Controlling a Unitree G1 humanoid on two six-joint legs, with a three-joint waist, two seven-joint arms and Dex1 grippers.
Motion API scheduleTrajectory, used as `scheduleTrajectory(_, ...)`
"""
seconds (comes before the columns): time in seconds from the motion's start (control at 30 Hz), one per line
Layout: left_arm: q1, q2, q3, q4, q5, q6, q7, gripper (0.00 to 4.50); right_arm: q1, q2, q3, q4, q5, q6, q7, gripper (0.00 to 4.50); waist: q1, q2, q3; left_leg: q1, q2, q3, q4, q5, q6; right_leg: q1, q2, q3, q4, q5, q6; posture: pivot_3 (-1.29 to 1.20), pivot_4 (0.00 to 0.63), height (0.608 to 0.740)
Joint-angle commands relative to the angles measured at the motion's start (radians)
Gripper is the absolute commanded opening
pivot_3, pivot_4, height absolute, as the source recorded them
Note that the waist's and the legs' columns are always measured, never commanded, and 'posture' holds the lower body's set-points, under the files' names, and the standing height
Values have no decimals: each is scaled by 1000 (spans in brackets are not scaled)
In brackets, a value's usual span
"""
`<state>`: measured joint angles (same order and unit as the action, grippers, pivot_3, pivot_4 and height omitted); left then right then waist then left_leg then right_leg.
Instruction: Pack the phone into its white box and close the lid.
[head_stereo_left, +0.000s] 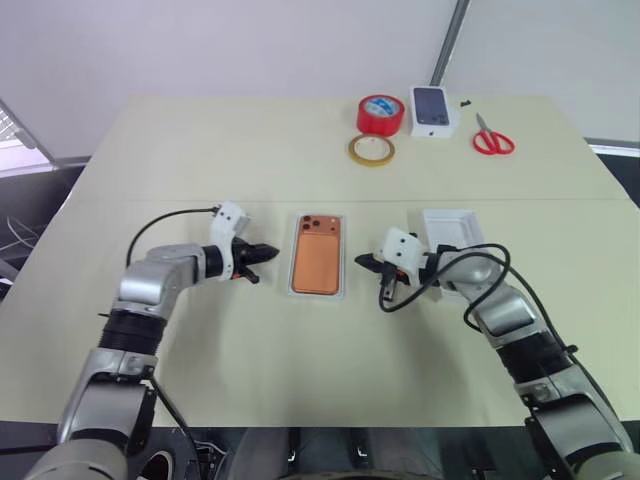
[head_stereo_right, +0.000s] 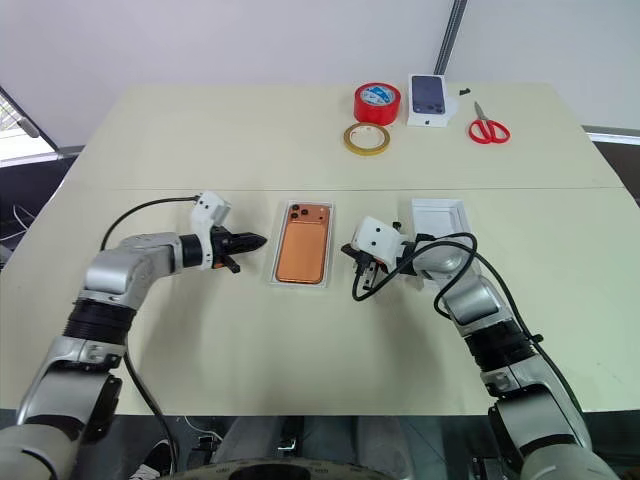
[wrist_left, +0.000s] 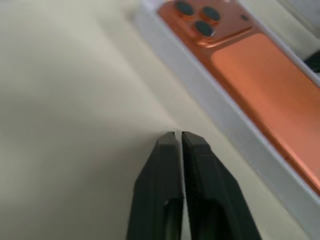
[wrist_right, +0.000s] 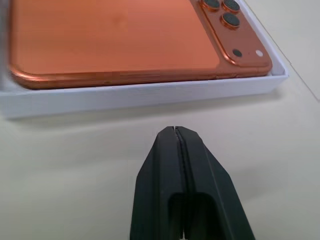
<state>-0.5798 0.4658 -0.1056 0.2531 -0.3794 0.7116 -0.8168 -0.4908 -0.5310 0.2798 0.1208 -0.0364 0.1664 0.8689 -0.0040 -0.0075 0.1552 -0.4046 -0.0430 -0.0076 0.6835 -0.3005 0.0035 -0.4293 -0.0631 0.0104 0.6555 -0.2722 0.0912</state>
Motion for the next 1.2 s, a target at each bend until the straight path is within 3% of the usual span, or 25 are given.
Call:
scheduleTrajectory(0.03,-3,-59,-81,-21,10,35,-31,197,-22,19,8,-26,-7,-23,-3,1,2,0,0,0,0,0,0,0,0,0,0,0,0,0,0,0,150,740)
scheduleTrajectory(0.4,-143,-324,-155,70,50,17,-58,197,84,-152,-110,-79,12,-2,53,1,48,0,0,-1,-3,0,3,-3,6,4,-1,0,-3,0,0,0,150,740)
scheduleTrajectory(0.7,-197,-479,-182,223,121,-86,-81,197,257,-259,-241,-162,41,48,66,1,44,0,0,-2,-3,0,6,-4,7,4,-1,0,-4,0,0,0,150,740)
scheduleTrajectory(0.9,-203,-510,-187,263,152,-125,-91,197,290,-264,-268,-190,34,66,51,1,44,0,0,-2,-3,0,7,-4,7,5,-1,0,-4,0,0,0,150,740)
scheduleTrajectory(1.2,-175,-449,-159,235,187,-179,-89,197,301,-284,-301,-204,37,69,46,1,42,0,0,-2,-2,0,7,-4,7,5,0,0,-4,0,0,0,150,740)
